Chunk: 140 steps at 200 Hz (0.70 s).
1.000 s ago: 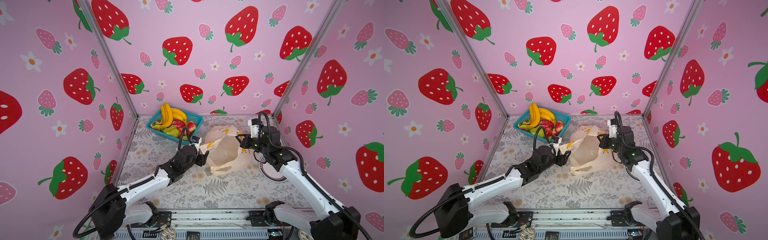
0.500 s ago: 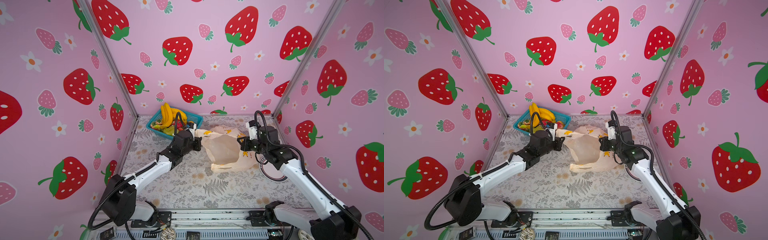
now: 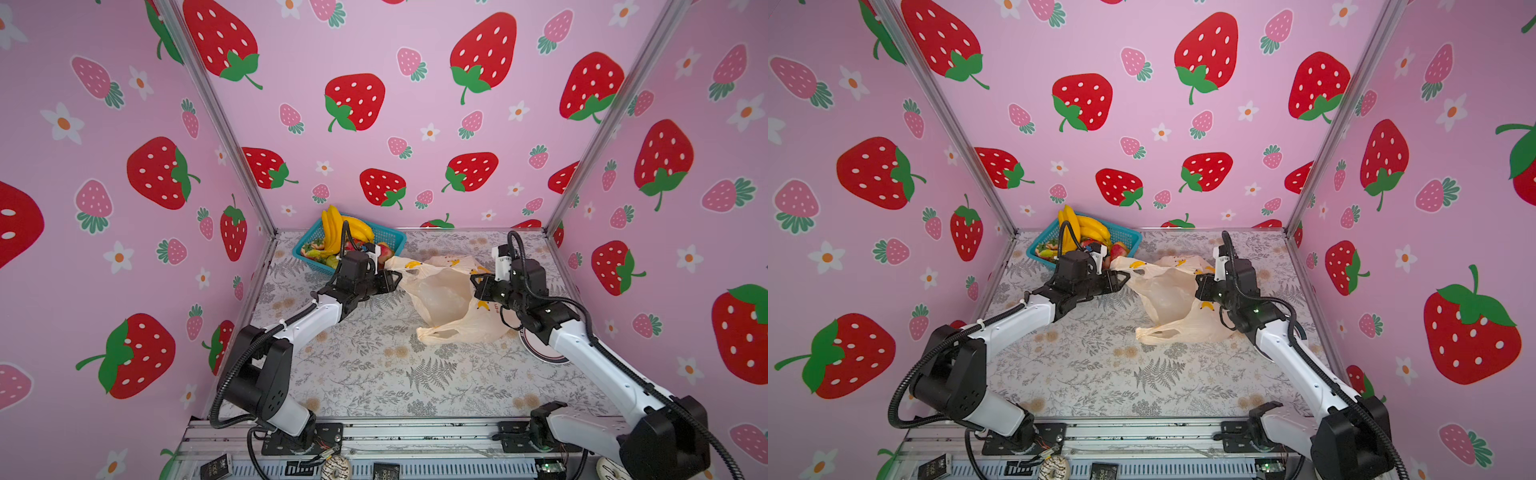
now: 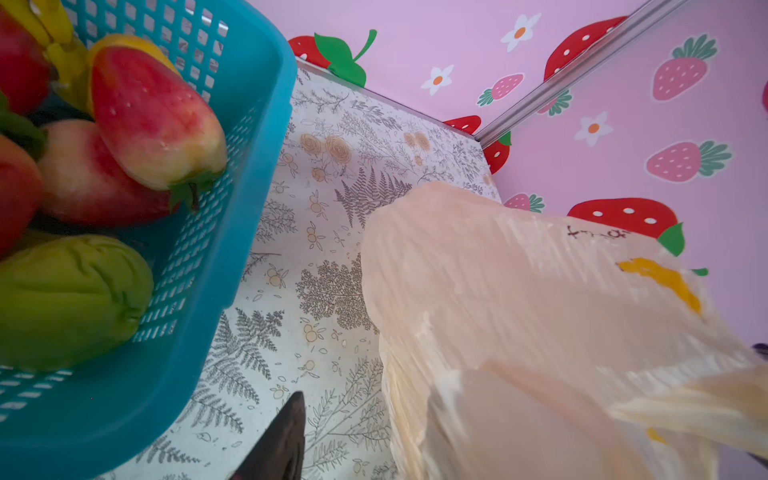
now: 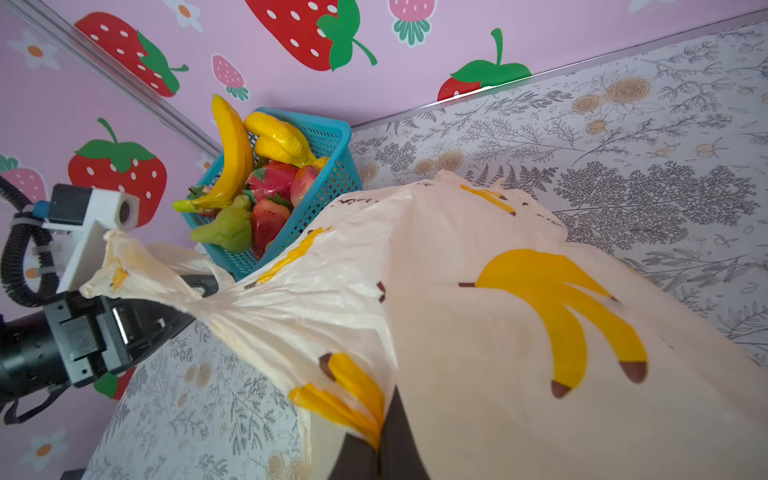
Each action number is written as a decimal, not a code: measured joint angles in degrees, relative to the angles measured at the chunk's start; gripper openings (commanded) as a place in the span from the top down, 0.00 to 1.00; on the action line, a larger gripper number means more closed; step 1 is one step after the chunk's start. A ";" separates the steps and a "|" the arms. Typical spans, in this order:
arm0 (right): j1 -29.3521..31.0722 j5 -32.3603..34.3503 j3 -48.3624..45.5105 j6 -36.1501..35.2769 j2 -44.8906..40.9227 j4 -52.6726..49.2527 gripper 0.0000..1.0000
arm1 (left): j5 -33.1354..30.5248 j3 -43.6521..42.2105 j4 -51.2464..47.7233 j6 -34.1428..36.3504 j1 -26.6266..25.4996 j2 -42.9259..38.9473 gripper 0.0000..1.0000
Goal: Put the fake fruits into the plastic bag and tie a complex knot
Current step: 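Hold the bag open with both grippers beside the fruit basket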
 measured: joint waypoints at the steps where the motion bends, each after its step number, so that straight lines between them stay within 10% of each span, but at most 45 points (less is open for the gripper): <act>1: 0.00 0.02 -0.07 0.15 0.00 0.13 0.98 | 0.20 -0.13 0.00 0.11 0.09 -0.13 0.41; 86: 0.04 -1.46 -0.72 7.15 7.23 15.34 0.99 | 1.11 -10.32 -8.31 2.05 9.25 -22.64 0.21; 140: 0.04 -2.25 2.54 3.52 7.52 11.72 0.99 | 0.37 -9.49 -11.23 3.65 9.49 -22.18 0.17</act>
